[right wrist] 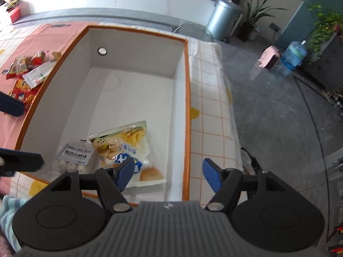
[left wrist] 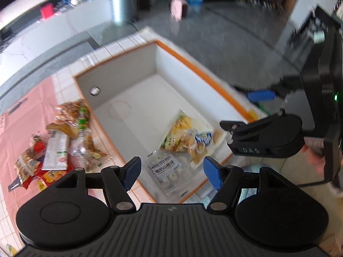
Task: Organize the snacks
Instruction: 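Withdraw both grippers from the box back toward the snack pile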
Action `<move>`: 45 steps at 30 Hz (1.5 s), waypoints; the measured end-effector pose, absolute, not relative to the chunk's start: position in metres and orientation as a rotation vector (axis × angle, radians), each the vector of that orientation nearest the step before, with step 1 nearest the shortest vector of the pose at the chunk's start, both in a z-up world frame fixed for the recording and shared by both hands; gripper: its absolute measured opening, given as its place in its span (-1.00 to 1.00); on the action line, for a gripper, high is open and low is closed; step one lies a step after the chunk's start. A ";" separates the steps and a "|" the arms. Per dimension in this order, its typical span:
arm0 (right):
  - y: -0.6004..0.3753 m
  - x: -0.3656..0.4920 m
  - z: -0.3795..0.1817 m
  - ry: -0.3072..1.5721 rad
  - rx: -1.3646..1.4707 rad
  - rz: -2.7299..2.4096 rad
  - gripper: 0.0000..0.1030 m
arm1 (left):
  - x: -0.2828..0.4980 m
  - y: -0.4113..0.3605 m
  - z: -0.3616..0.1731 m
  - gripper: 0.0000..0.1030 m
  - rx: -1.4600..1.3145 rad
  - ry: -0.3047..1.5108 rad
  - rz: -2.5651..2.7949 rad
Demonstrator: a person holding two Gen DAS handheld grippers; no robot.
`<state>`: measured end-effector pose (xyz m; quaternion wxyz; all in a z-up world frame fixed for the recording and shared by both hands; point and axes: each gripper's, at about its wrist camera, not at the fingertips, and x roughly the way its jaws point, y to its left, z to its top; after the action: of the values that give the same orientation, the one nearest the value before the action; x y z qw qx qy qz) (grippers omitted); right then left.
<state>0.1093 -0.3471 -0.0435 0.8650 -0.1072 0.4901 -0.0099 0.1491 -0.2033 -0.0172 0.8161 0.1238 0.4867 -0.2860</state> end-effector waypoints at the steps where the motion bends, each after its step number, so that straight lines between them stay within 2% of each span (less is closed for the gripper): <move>1: -0.345 0.105 -0.038 1.002 -0.204 -0.029 0.32 | 0.145 -0.197 -0.012 0.52 0.253 1.013 -0.594; 11: -0.290 0.074 -0.013 0.826 -0.020 -0.023 0.36 | 0.129 -0.124 0.010 0.52 0.202 0.882 -0.384; 20: -0.215 0.063 -0.019 0.743 0.063 0.052 0.35 | 0.120 -0.048 0.007 0.52 0.074 0.838 -0.279; 28: -0.158 0.073 -0.033 0.732 0.063 0.127 0.34 | 0.125 -0.009 0.004 0.52 0.092 0.832 -0.234; 37: -0.126 0.089 -0.053 0.734 0.051 0.146 0.33 | 0.135 0.024 -0.012 0.52 -0.023 0.801 -0.208; 45: -0.110 0.120 -0.079 0.806 0.053 0.149 0.33 | 0.160 0.043 -0.034 0.52 -0.052 0.831 -0.215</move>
<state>0.1197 -0.1102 -0.0790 0.9169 0.0257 0.3918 0.0723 0.1601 0.0426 -0.0337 0.9090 -0.0254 0.4029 -0.1042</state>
